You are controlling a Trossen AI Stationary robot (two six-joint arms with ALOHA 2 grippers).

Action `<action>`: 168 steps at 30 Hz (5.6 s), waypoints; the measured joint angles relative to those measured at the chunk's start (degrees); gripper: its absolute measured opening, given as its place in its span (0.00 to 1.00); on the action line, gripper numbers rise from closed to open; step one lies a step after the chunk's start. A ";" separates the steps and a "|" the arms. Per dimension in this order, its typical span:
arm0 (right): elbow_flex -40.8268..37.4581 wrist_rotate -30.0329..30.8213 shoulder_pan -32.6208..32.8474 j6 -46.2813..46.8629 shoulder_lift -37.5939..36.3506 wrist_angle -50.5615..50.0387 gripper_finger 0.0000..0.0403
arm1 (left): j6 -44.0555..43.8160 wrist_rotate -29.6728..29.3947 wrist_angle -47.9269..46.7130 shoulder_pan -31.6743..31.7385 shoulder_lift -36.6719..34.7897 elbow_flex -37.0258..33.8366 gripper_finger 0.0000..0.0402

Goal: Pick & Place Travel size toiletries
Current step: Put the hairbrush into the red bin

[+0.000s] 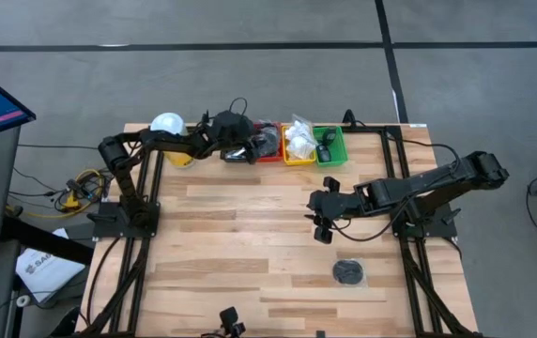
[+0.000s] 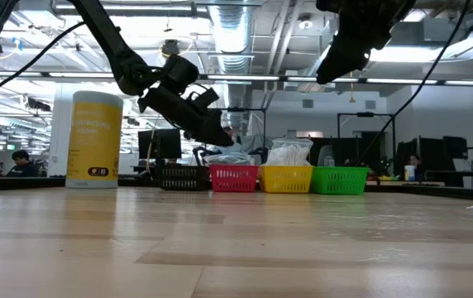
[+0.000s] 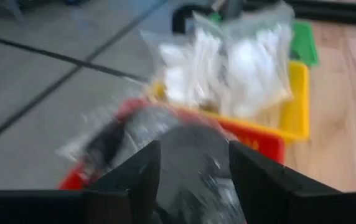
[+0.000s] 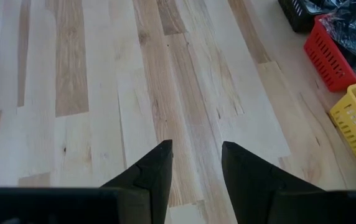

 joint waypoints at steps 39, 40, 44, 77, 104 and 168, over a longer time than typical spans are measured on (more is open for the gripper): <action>0.00 -0.84 0.20 0.59 0.00 -0.60 0.32 | -4.57 7.13 -3.34 -16.63 -0.64 -0.04 0.38; 0.00 -1.80 0.20 1.26 0.00 -1.03 0.32 | -4.53 7.24 -3.25 -18.10 -0.64 -0.04 0.38; 0.02 -6.08 0.38 5.92 0.00 -5.08 0.32 | -4.52 7.25 -3.20 -23.16 -0.61 -0.04 0.38; 0.02 -12.27 20.76 35.85 19.77 -12.88 0.32 | -12.37 6.69 -2.39 -43.83 -0.57 -0.04 0.38; 0.03 -15.08 20.68 35.14 23.50 -13.44 0.06 | -12.37 6.63 -2.39 -43.87 -0.57 -0.04 0.38; 5.33 -18.93 19.76 33.17 31.78 -18.49 0.58 | -12.15 6.63 -2.39 -43.85 -0.55 -0.07 0.38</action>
